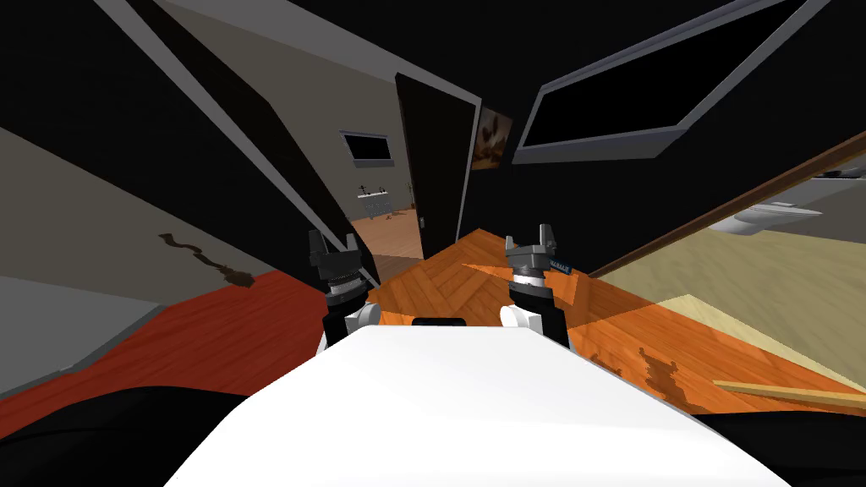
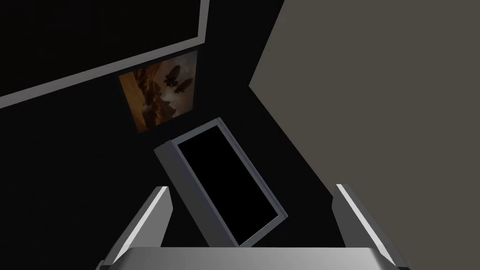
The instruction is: Push the door open
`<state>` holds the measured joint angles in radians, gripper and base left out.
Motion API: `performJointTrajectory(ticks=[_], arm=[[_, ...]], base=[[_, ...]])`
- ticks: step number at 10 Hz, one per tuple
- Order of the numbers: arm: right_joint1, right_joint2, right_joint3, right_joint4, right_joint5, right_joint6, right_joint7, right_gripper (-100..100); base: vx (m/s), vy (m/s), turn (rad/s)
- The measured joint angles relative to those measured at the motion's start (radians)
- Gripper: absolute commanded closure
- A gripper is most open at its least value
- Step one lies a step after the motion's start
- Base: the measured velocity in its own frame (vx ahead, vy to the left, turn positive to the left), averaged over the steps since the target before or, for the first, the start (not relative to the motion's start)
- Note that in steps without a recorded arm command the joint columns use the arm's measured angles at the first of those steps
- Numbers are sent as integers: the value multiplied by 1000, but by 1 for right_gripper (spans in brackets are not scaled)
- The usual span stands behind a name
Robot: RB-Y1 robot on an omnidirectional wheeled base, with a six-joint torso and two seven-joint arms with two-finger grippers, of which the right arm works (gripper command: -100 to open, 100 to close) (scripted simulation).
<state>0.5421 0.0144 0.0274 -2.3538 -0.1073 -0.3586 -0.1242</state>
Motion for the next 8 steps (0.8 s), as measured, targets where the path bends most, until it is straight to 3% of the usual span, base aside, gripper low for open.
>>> performJointTrajectory(ticks=[8], arm=[[-57, -43, 8, 152, 20, -38, 6, -100]], base=[[122, -2, 58]])
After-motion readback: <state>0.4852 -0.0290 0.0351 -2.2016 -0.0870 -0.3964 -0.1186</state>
